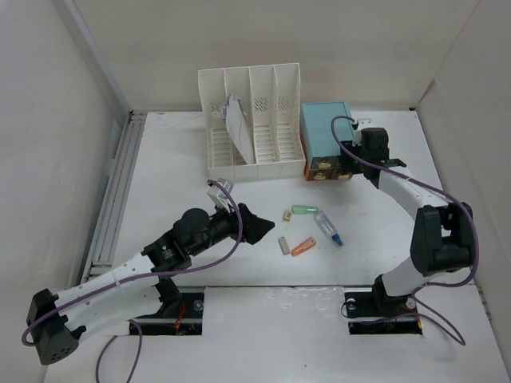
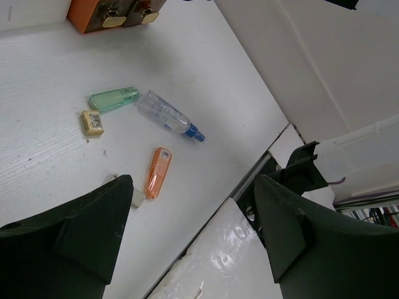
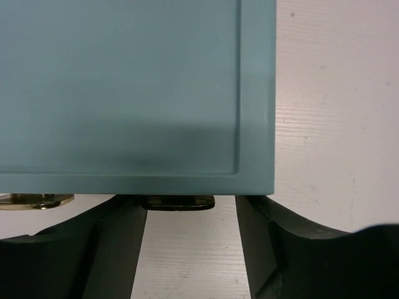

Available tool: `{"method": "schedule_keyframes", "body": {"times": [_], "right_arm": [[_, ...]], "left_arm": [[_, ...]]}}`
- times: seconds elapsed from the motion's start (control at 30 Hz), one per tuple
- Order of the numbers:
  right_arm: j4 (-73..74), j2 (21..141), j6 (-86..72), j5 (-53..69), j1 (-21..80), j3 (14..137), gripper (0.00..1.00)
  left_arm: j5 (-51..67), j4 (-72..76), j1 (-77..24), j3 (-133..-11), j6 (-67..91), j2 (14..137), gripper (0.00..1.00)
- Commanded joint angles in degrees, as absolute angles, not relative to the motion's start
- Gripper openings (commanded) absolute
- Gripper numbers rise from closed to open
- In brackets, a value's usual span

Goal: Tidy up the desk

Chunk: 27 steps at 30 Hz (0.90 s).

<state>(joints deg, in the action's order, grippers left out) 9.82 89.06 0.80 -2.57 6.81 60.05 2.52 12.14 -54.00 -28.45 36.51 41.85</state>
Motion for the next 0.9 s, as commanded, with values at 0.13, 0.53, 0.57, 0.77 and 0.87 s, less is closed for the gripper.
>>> {"method": "schedule_keyframes", "body": {"times": [0.13,0.53,0.57,0.77,0.87], "right_arm": [[5.71,89.21,-0.88,-1.93,6.50,62.58,0.44],[14.04,75.07,1.85,4.82,6.50,54.67,0.24],[15.28,73.32,2.63,6.05,6.50,53.36,0.23],[19.08,66.90,4.48,7.91,6.50,50.71,0.20],[20.38,65.65,4.48,10.28,6.50,50.71,0.20]], "left_arm": [[2.11,13.10,-54.32,-29.18,36.74,40.87,0.76],[2.11,13.10,-54.32,-28.65,36.74,39.81,0.76],[2.11,13.10,-54.32,-28.65,36.74,39.81,0.76],[2.11,13.80,-54.32,-29.17,36.21,40.96,0.76],[2.64,14.33,-54.32,-29.18,36.21,40.96,0.76]]}}
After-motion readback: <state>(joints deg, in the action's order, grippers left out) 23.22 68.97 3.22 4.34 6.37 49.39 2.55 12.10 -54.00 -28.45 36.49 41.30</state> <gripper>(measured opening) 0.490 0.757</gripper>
